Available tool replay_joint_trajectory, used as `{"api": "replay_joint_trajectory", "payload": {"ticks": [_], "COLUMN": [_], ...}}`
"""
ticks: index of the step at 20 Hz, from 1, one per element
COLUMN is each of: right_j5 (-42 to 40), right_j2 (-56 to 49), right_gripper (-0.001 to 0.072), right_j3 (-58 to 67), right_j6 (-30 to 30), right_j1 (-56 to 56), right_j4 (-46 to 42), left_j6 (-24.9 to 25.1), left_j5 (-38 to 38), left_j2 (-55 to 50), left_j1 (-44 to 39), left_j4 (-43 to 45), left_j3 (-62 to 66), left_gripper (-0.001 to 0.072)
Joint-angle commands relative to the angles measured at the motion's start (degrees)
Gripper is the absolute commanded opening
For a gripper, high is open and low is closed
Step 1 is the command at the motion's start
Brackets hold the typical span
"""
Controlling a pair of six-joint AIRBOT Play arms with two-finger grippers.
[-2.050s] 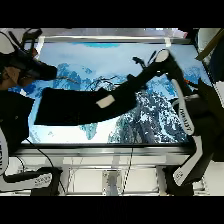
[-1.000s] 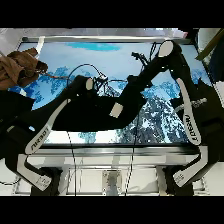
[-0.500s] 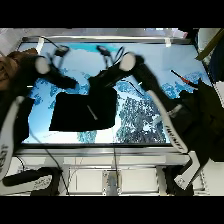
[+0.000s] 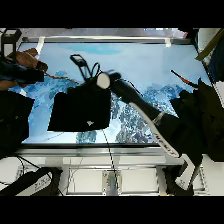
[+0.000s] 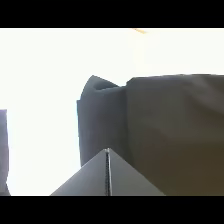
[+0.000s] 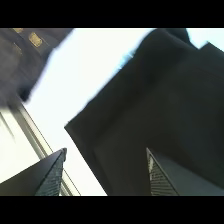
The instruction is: Fold the clothes and pants, and hang the long-sleeved shirts on hangers.
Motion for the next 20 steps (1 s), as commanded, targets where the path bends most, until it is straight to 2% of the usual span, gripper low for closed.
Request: {"api": "replay_joint_trajectory", "payload": {"ticks": [1, 3, 4, 5, 6, 7, 8, 12, 17, 20], "right_j5": [20.2, 25.1, 25.8, 25.8, 25.6, 25.5, 25.4, 22.0, 21.4, 21.4], "right_j2": [2.7, 3.1, 3.1, 3.0, 2.8, 2.4, 1.8, 0.4, 0.4, 0.4], "right_gripper": [0.0552, 0.0569, 0.0608, 0.0612, 0.0612, 0.0619, 0.0686, 0.0683, 0.0682, 0.0681], "right_j3": [0.0, -0.1, -0.6, -1.3, -1.9, -2.4, -2.7, -2.6, -2.6, -2.6], "right_j6": [-0.9, -0.9, -0.7, -0.5, -0.5, -0.5, -0.5, -1.4, -5.5, -5.5], "right_j1": [-7.7, -13.5, -15.7, -17.9, -19.5, -20.9, -21.9, -23.0, -22.9, -22.9], "right_j4": [-7.5, -8.4, -8.0, -6.8, -4.8, -1.9, 0.3, 1.8, 2.1, 2.1], "left_j6": [0.0, 0.0, 0.0, 0.0, 0.0, 0.0, -0.5, -1.0, -2.8, -2.8], "left_j5": [-0.3, -0.3, -0.2, 0.1, 0.7, 2.0, 3.9, 10.5, 15.2, 17.3], "left_j2": [0.5, -0.1, -0.7, -1.4, -2.5, -3.8, -5.5, -14.1, -22.1, -23.0], "left_j1": [1.3, 1.3, 1.3, 1.2, 1.1, 1.1, 1.1, 1.1, 1.9, 4.1], "left_j4": [-0.5, -3.8, -5.2, -5.4, -5.5, -6.6, -9.3, -22.3, -24.3, -24.3], "left_j3": [0.0, -0.9, -2.6, -4.9, -7.9, -10.6, -13.3, -18.8, -18.8, -18.8], "left_gripper": [0.0008, 0.0008, 0.0019, 0.0043, 0.0355, 0.0720, 0.0716, 0.0710, 0.0710, 0.0710]}}
